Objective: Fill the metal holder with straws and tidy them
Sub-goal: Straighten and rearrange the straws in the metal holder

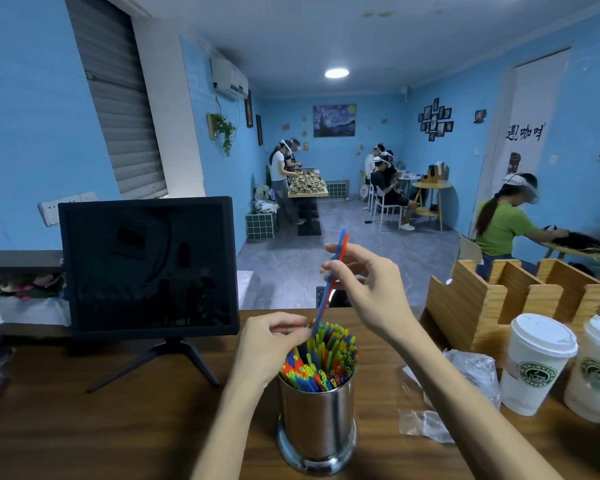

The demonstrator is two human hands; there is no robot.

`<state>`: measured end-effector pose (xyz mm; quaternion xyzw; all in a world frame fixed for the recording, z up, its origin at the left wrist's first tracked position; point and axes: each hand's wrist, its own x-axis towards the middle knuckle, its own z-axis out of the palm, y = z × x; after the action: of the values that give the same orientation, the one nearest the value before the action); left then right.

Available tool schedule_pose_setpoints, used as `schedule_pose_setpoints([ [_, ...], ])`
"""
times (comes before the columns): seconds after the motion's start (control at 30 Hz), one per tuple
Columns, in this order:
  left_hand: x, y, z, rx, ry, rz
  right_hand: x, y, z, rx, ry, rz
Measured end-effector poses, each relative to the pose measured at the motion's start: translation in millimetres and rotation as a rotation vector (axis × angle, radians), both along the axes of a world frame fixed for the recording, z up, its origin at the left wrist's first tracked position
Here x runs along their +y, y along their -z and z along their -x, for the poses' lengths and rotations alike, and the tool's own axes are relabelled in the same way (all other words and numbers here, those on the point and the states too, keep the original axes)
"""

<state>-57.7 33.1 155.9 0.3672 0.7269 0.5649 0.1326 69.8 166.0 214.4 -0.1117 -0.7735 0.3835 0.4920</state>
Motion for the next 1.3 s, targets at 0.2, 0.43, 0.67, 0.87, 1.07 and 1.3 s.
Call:
schedule_pose_setpoints([
  [0.2, -4, 3, 6, 0.022, 0.006, 0.029, 4, -3, 1, -0.01, -0.03, 0.003],
  [0.43, -5, 9, 7, 0.024, 0.029, 0.062, 6, 3, 2, -0.1, 0.074, -0.164],
  [0.67, -6, 12, 8, 0.008, 0.058, 0.013, 11, 59, 15, -0.307, 0.015, -0.227],
  [0.87, -8, 15, 12, 0.011, 0.016, -0.039, 16, 90, 9, -0.356, 0.086, -0.303],
  [1.07, -7, 15, 12, 0.025, 0.023, -0.054, 14, 91, 10, -0.364, 0.065, -0.277],
  [1.3, -8, 10, 8, 0.107, 0.07, -0.041, 17, 43, 6, -0.153, 0.067, -0.078],
])
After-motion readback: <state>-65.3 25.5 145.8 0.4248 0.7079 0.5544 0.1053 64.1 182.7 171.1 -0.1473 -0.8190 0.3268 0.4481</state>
